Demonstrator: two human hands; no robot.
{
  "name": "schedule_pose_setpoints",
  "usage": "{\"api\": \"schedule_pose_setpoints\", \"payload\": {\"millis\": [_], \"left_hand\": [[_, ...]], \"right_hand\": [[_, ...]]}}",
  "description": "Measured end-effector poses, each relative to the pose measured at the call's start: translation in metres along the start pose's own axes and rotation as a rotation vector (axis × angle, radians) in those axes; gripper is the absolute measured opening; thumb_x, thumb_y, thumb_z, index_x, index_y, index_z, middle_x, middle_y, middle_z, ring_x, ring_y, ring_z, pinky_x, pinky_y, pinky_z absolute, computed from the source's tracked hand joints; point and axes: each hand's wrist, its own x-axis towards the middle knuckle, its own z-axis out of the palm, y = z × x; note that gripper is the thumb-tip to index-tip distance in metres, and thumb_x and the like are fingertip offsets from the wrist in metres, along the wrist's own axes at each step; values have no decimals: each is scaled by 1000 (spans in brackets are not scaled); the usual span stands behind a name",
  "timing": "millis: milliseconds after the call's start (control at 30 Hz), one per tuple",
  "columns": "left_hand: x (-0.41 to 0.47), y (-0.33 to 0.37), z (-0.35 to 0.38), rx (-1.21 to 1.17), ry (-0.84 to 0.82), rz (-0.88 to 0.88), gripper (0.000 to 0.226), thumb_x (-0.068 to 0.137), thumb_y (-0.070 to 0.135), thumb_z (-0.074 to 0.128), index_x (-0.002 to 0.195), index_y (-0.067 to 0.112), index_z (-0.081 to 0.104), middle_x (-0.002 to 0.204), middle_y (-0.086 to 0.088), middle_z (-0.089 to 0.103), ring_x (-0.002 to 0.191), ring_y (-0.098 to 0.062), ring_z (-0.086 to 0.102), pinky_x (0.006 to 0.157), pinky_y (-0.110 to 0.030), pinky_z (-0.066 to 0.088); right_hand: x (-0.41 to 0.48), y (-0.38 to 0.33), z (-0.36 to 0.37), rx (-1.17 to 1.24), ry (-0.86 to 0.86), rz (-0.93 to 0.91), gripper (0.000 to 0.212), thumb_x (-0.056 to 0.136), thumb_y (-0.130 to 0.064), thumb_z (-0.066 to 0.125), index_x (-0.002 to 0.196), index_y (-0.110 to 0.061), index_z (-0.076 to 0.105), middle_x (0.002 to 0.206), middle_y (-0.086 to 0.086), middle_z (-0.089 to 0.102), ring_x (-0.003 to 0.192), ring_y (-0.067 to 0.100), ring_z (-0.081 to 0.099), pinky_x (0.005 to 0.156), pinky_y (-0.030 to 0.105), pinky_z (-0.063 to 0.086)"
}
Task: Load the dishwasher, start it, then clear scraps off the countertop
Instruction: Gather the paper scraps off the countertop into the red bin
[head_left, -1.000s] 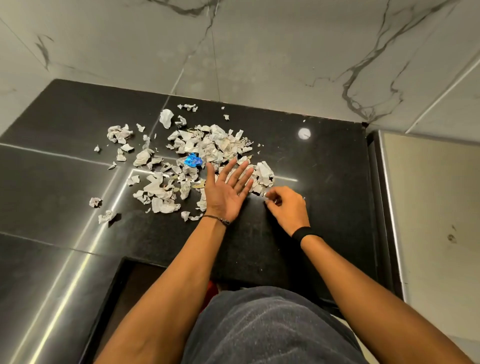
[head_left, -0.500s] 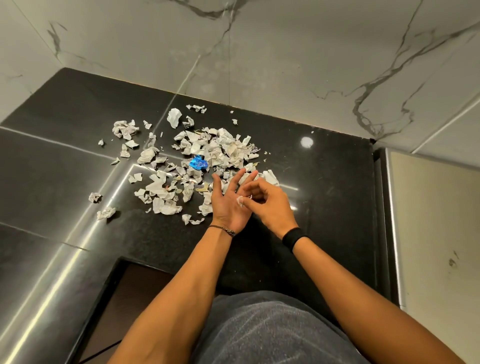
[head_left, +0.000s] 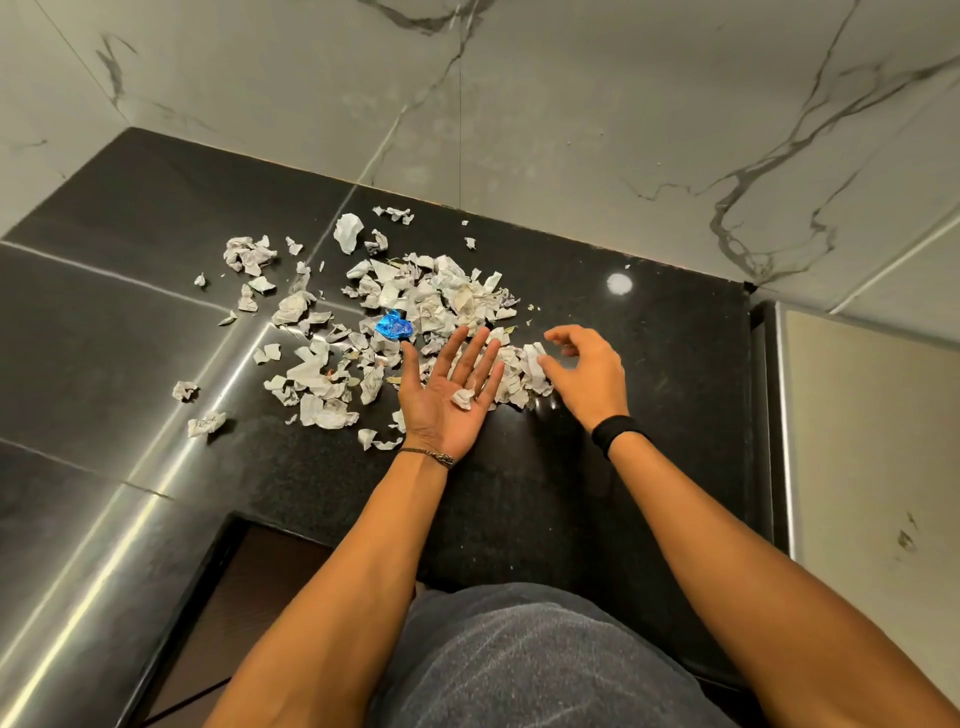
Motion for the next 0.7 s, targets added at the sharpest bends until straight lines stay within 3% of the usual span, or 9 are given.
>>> {"api": "schedule_pose_setpoints", "payload": {"millis": [133, 267, 367, 533, 700], "left_hand": [[-2, 0, 0, 22, 0, 2, 80, 93, 65, 56, 149, 8, 47, 146, -19, 55, 136, -38, 52, 120, -51, 31], [-1, 2, -3, 28, 12, 2, 80, 92, 66, 57, 148, 10, 49, 146, -17, 55, 136, -39, 52, 121, -52, 31], [1, 2, -3, 48, 22, 14, 79, 93, 66, 56, 149, 11, 48, 146, -17, 56, 135, -37, 53, 121, -52, 30], [6, 1, 1, 69, 24, 16, 79, 93, 65, 56, 151, 12, 46, 146, -16, 56, 135, -37, 52, 120, -51, 32], [14, 1, 3, 136, 22, 25, 78, 92, 69, 53, 149, 15, 50, 144, -12, 58, 132, -31, 56, 114, -47, 39]], "right_hand": [[5, 6, 8, -189, -126, -9, 52, 83, -41, 77, 129, -24, 61, 125, 0, 62, 117, 24, 53, 98, 33, 40], [1, 6, 14, -268, -100, -29, 43, 88, -37, 70, 128, -24, 60, 122, -1, 66, 115, 26, 56, 93, 37, 45], [-1, 6, 12, -252, -46, -36, 36, 89, -34, 67, 123, -24, 63, 116, -2, 69, 109, 25, 59, 89, 37, 47], [-4, -5, 2, -141, 65, -55, 43, 86, -42, 72, 126, -30, 60, 111, -9, 70, 108, 15, 59, 87, 34, 50], [-12, -35, 0, 0, -5, -160, 50, 84, -47, 75, 130, -33, 58, 109, -10, 69, 105, 6, 57, 87, 24, 46]]}}
